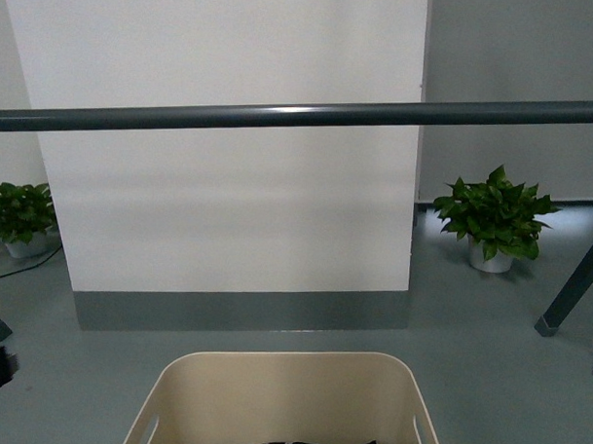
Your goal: Move hamper under clothes hanger
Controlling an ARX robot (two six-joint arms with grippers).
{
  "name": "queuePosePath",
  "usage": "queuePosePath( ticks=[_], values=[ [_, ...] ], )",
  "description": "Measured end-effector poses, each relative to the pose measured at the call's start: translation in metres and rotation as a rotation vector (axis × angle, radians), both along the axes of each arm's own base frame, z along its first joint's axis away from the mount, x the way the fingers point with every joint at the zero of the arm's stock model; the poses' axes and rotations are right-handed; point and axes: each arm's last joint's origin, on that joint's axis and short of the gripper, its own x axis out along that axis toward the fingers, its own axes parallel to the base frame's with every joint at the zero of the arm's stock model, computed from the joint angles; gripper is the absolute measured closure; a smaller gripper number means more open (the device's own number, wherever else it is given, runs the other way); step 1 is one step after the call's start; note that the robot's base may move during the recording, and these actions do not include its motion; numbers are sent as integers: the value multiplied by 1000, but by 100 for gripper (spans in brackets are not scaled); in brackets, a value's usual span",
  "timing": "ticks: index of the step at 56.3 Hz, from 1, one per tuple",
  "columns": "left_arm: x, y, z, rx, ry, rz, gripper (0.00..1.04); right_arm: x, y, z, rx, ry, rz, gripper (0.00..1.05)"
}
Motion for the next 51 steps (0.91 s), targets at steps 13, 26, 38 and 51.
queuePosePath(
  ticks=[13,26,38,51],
  values=[
    [-41,11,0,0,0,8,101,-42,-14,1,1,-3,2,103],
    [-72,11,1,0,3,6,101,-73,-29,1,2,-1,-2,103],
    [-91,11,1,-1,0,6,101,-92,-30,3,2,-5,-2,103],
    [-106,11,5,0,-11,6,101,-108,-30,3,2,-7,-2,103]
  ],
)
